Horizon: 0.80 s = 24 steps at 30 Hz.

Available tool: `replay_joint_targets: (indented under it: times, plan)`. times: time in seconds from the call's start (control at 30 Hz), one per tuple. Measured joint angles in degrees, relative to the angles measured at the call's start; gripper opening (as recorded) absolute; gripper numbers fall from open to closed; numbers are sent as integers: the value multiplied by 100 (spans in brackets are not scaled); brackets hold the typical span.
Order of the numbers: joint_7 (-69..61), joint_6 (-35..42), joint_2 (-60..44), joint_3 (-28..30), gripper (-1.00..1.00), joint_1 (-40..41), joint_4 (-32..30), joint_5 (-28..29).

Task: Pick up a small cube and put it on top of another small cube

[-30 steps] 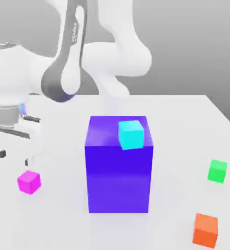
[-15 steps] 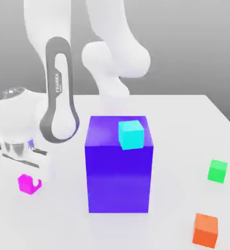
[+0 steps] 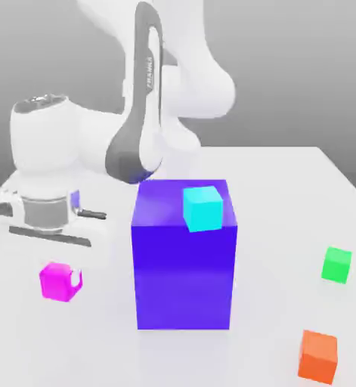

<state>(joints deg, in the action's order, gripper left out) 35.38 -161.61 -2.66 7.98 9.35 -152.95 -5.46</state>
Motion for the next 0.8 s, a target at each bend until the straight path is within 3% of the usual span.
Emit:
replay_joint_targets:
  times: [0.33,0.8]
  plan:
    - [1928,241,196,-997,-100,-1921,415,-125]
    - [5428,679,492,-2200,-100,-4631,440,-67]
